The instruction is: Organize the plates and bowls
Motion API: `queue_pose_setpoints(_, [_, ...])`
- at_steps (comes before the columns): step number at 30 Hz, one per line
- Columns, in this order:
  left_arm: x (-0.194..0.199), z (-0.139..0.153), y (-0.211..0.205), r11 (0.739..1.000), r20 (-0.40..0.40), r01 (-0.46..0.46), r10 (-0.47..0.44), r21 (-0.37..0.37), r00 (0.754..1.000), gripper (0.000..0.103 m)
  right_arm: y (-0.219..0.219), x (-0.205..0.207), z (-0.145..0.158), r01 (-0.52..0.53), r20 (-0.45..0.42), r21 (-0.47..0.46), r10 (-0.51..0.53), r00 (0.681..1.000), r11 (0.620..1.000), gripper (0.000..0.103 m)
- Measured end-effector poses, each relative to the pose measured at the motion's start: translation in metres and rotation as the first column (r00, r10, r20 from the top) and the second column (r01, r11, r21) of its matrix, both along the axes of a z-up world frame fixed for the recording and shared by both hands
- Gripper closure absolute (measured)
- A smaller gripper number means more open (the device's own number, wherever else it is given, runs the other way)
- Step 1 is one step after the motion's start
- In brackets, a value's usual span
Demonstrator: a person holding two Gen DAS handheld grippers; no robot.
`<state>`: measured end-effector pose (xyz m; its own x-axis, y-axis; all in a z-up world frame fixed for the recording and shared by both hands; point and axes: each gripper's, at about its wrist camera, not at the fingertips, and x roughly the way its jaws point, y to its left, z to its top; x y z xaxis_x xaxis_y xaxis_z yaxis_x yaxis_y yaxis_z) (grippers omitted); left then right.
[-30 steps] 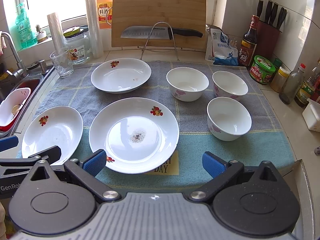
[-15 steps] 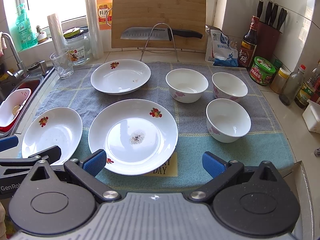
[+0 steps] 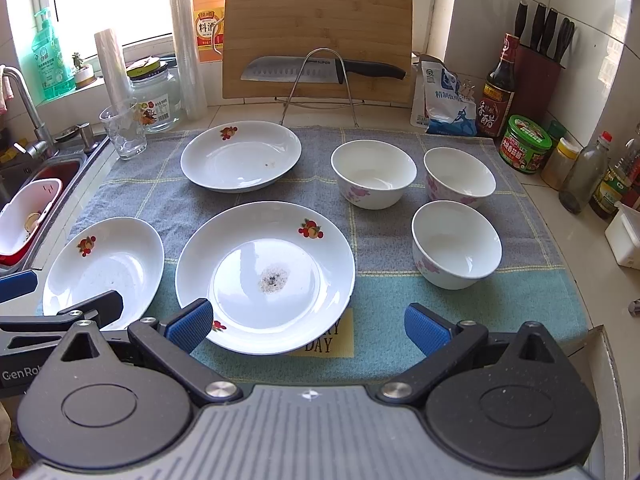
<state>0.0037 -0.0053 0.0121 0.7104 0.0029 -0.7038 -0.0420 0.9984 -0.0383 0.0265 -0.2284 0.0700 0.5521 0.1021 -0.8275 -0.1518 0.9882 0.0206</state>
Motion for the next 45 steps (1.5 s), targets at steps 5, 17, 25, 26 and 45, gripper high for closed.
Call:
queue_pose_setpoints(5, [0.000, 0.000, 0.000, 1.000, 0.000, -0.001, 0.001, 0.000, 1.000, 0.002, 0.000, 0.000, 0.000, -0.001, 0.001, 0.000, 0.001, 1.000, 1.000, 0.000])
queue_pose_setpoints(17, [0.003, 0.001, 0.000, 1.000, 0.000, -0.001, 0.001, 0.002, 1.000, 0.002, 0.000, 0.002, 0.000, -0.001, 0.001, 0.001, 0.001, 1.000, 1.000, 0.000])
queue_pose_setpoints(25, [0.005, 0.002, 0.000, 1.000, 0.000, -0.001, 0.001, 0.000, 1.000, 0.002, 0.001, 0.004, 0.000, -0.002, 0.002, 0.001, 0.002, 1.000, 1.000, 0.000])
queue_pose_setpoints(26, [0.006, 0.002, 0.000, 1.000, 0.000, -0.001, 0.001, 0.000, 1.000, 0.002, 0.001, 0.004, 0.000, -0.002, 0.002, 0.000, 0.002, 1.000, 1.000, 0.000])
queue_pose_setpoints(45, [0.007, -0.008, 0.016, 1.000, 0.023, 0.021, -0.021, -0.007, 1.000, 0.002, 0.016, 0.008, -0.001, -0.074, 0.046, 0.013, 0.073, 0.996, 0.997, 0.000])
